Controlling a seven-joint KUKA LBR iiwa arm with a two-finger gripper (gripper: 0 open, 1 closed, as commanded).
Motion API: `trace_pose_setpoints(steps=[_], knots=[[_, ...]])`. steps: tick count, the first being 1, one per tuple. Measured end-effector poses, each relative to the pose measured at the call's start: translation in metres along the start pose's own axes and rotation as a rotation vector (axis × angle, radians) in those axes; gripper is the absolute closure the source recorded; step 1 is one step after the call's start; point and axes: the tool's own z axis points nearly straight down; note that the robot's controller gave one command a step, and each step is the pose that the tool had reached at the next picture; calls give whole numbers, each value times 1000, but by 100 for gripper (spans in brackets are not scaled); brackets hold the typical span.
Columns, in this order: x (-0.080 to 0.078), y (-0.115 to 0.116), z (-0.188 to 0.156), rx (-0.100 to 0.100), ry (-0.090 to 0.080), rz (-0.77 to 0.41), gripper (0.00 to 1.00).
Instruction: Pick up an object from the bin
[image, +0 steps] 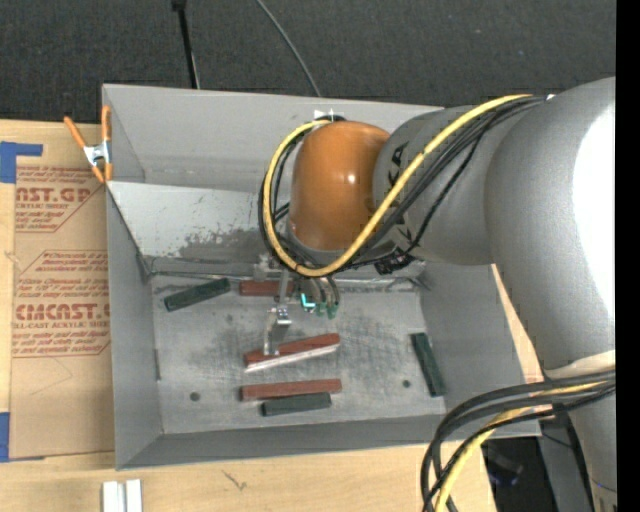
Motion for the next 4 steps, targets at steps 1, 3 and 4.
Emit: trace_pose_setpoints(steps=[1,3,4], knots=[[-2,0,-5,-1,-7,1,0],[51,-24,47,-7,-25,-68,100],[45,-33,-94,1,-8,-85,100]])
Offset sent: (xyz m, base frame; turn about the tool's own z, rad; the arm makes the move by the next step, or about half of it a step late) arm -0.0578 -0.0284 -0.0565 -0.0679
